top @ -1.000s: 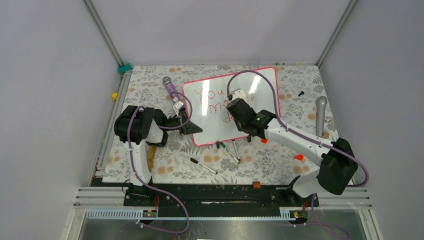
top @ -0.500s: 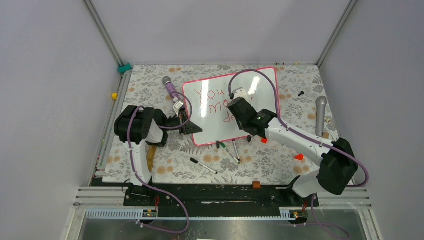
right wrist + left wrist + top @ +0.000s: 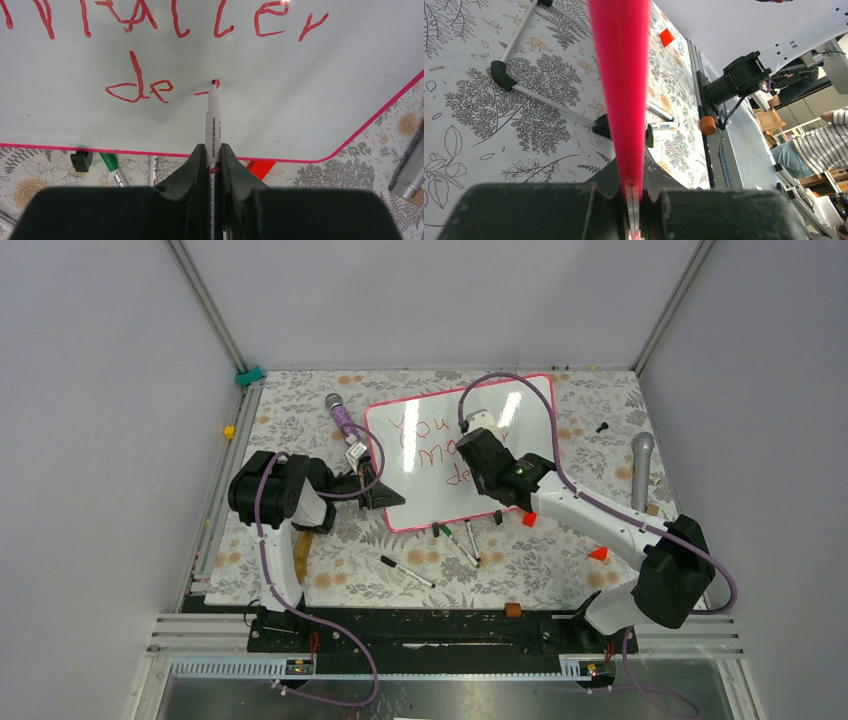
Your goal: Write a sentence on the whiteboard
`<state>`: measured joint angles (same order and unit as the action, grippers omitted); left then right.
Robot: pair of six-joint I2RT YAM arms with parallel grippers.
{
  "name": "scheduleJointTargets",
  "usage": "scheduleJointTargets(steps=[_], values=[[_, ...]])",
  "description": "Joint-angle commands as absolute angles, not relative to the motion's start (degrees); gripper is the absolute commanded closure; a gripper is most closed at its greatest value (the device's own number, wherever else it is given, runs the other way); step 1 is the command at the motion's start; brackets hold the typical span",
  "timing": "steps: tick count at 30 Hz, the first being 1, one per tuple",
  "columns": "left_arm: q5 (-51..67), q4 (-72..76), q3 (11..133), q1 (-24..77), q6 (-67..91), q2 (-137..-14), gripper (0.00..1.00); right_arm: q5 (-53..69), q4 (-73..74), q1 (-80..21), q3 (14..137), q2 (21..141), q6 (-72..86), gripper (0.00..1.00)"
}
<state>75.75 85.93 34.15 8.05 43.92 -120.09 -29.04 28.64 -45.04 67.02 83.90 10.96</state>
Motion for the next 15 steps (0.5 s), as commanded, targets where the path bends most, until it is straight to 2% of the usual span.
scheduleJointTargets(steps=[1,15], values=[[77.1,84.3,33.8,9.5,39.6,-123.1,1.0,-27.2,28.5,-44.6,68.7,84.4,10.7,1.0],[77.1,84.3,33.7,9.5,39.6,-123.1,1.0,-23.8,30.4,-44.6,67.1,84.7,10.7,1.0]])
